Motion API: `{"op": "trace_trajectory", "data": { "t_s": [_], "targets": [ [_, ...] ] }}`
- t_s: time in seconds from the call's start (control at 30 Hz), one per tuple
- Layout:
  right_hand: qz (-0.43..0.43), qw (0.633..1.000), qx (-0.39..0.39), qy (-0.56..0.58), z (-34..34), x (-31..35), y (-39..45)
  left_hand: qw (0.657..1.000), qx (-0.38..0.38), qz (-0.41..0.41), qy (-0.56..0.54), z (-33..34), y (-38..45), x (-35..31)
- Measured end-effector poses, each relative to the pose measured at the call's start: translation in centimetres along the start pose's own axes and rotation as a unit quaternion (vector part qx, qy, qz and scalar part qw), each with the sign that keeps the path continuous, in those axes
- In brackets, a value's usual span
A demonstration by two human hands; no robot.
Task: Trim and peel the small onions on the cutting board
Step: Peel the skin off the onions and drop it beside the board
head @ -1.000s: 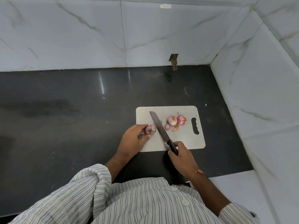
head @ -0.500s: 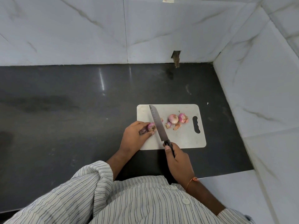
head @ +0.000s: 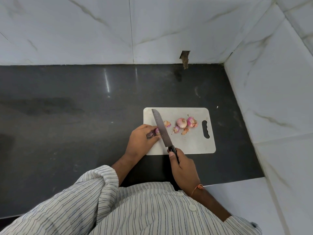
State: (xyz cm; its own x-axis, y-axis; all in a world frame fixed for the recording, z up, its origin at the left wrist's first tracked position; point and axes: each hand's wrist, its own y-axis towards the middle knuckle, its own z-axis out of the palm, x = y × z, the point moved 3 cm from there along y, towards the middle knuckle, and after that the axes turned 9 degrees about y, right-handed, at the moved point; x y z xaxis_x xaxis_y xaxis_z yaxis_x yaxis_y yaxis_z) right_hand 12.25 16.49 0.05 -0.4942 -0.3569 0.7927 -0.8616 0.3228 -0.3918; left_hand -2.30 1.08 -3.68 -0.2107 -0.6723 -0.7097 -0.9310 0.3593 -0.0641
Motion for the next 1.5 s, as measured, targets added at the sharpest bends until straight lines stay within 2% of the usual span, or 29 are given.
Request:
{"op": "trace_trajectory", "data": {
  "t_s": [0.1,0.47,0.67,0.77,0.83,0.9,1.0,1.07,1.13,1.2,1.27,1.5],
  "targets": [
    [0.014,1.000,-0.019,0.002,-0.6,-0.1,0.5,1.000,0.000,-0.002,-0.015,0.0,-0.1,0.0],
    [0.032,0.999,0.007,-0.033,-1.3,0.1,0.5,1.000,0.005,0.006,-0.004,-0.3,-0.3,-0.1],
    [0.014,0.997,0.005,-0.080,-1.1,0.6,1.2,0.999,0.002,0.035,0.009,-0.1,-0.4,-0.1],
    [0.017,0.997,0.014,-0.069,-1.2,1.0,1.4,1.000,0.000,0.022,0.000,-0.1,-0.5,-0.1],
    [0.036,0.998,0.021,-0.039,-1.3,1.4,1.3,1.000,-0.007,0.013,-0.008,-0.1,-0.6,0.1],
    [0.083,0.995,0.026,0.042,-1.4,1.7,1.2,1.000,-0.019,0.007,-0.017,-0.1,-0.6,0.2],
    [0.179,0.964,0.048,0.189,-1.5,1.8,0.8,1.000,-0.028,0.004,-0.014,-0.2,-0.6,0.3],
    [0.213,0.949,0.054,0.225,-1.8,2.1,0.6,0.999,-0.031,0.018,-0.007,-0.3,-0.5,0.3],
    [0.199,0.965,0.050,0.165,-2.4,2.5,0.8,0.999,-0.033,0.040,-0.005,-0.3,-0.3,0.1],
    [0.148,0.987,0.049,0.030,-3.1,3.1,1.2,0.997,-0.031,0.066,0.002,-0.3,-0.1,-0.2],
    [0.113,0.991,0.053,-0.051,-3.5,3.3,1.7,0.995,-0.028,0.091,0.020,-0.2,0.1,0.0],
    [0.120,0.983,0.095,-0.102,-4.6,4.0,2.5,0.992,-0.017,0.121,0.041,0.1,0.1,0.8]
  ]
}}
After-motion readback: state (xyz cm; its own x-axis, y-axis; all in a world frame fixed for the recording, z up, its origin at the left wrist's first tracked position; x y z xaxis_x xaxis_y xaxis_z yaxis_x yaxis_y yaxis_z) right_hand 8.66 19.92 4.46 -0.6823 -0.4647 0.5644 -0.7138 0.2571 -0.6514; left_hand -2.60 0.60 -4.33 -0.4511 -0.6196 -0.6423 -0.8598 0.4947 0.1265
